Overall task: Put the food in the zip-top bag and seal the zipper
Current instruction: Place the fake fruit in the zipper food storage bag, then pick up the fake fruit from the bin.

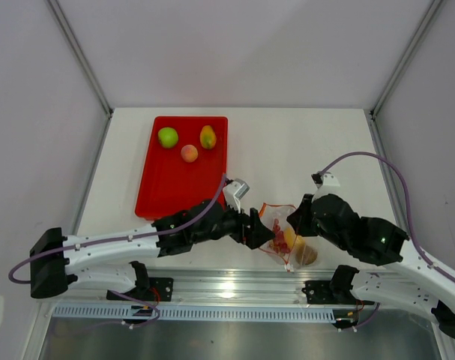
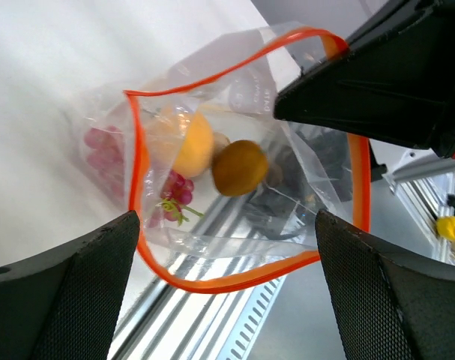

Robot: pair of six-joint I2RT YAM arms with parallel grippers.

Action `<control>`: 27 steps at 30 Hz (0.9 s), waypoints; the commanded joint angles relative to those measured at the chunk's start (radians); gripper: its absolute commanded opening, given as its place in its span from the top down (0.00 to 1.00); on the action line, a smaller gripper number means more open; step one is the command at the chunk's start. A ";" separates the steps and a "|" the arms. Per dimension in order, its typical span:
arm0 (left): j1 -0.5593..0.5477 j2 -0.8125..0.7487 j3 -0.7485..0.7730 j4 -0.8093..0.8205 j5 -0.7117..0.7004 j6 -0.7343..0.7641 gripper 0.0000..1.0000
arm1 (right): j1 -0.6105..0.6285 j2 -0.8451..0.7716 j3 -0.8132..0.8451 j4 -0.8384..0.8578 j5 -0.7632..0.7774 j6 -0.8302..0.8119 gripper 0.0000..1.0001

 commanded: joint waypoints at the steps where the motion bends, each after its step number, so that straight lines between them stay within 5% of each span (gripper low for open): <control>1: -0.005 -0.075 0.027 -0.045 -0.128 0.043 0.01 | -0.002 -0.006 0.033 0.006 0.006 0.006 1.00; 8: 0.070 -0.121 0.065 -0.181 -0.231 0.060 0.00 | -0.002 -0.011 0.016 0.008 0.014 0.006 1.00; 16: 0.300 -0.091 0.174 -0.283 -0.331 0.059 0.00 | -0.004 0.009 0.019 0.009 0.016 -0.009 1.00; 23: 0.561 0.065 0.293 -0.263 -0.391 0.077 0.01 | -0.005 0.012 0.019 0.011 0.017 -0.023 1.00; 27: 0.673 0.237 0.505 -0.422 -0.432 -0.070 0.01 | -0.007 0.015 0.013 0.015 0.020 -0.031 1.00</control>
